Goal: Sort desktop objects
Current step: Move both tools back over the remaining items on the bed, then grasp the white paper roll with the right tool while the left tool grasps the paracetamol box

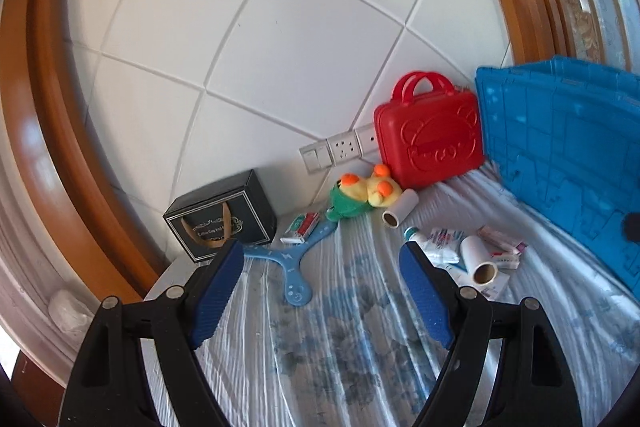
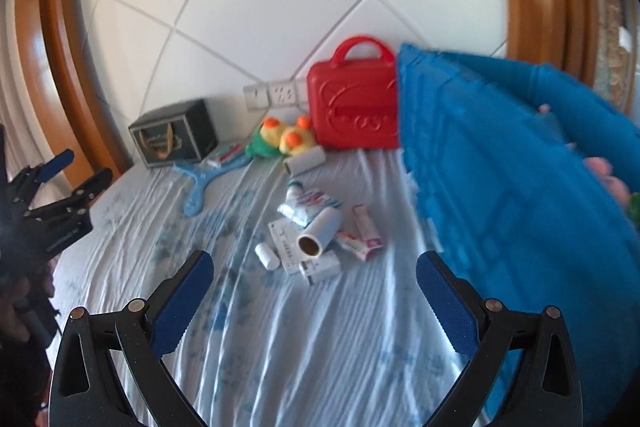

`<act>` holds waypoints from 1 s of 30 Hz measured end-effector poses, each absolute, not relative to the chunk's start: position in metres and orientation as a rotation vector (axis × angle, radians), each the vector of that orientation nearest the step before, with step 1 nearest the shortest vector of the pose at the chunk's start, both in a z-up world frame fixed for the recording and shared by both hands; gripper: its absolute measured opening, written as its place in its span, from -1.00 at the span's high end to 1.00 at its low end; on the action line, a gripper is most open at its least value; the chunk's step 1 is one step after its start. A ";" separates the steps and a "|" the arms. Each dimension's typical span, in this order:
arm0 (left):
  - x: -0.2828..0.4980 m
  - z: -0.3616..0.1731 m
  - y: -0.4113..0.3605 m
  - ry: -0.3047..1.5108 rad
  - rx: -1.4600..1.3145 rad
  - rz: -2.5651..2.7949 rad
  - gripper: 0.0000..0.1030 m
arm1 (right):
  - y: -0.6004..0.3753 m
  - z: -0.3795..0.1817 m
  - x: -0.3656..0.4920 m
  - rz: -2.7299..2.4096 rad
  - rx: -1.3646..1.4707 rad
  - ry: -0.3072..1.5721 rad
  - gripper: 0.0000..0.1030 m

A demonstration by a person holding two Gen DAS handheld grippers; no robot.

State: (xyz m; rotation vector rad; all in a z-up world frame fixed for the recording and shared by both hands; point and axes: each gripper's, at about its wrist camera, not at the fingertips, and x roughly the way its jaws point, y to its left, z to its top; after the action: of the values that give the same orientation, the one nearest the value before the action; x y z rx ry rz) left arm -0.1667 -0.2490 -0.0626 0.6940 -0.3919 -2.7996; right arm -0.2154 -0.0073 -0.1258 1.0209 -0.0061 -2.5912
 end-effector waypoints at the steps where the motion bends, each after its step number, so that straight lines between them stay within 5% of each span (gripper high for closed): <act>1: -0.174 -0.066 -0.251 -0.395 0.698 -2.783 -0.56 | -0.017 -0.139 -0.236 -2.543 1.053 0.007 -1.00; 6: -0.203 -0.080 -0.264 -0.354 0.744 -2.760 -0.56 | -0.045 -0.190 -0.318 -2.471 1.214 -0.005 -0.97; 10: -0.228 -0.096 -0.275 -0.374 0.800 -2.738 -0.56 | -0.064 -0.253 -0.395 -2.392 1.445 -0.025 -0.29; 16: -0.268 -0.123 -0.294 -0.362 0.887 -2.741 -0.56 | -0.077 -0.333 -0.453 -2.272 1.691 -0.065 -0.23; 18: -0.279 -0.135 -0.298 -0.342 0.926 -2.743 -0.55 | -0.086 -0.329 -0.445 -2.264 1.649 -0.019 -0.24; 23: -0.303 -0.161 -0.301 -0.298 1.013 -2.760 -0.55 | -0.140 -0.339 -0.388 -1.992 1.554 0.051 0.12; 30: -0.312 -0.190 -0.304 -0.245 1.158 -2.784 -0.55 | -0.123 -0.343 -0.388 -2.049 1.585 0.021 0.09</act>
State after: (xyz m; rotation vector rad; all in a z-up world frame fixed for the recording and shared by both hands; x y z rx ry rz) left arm -0.3125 -0.3039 -0.1899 1.1582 -0.2454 -2.7839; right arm -0.3882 -0.1234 -0.3433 1.5846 0.0211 -2.0490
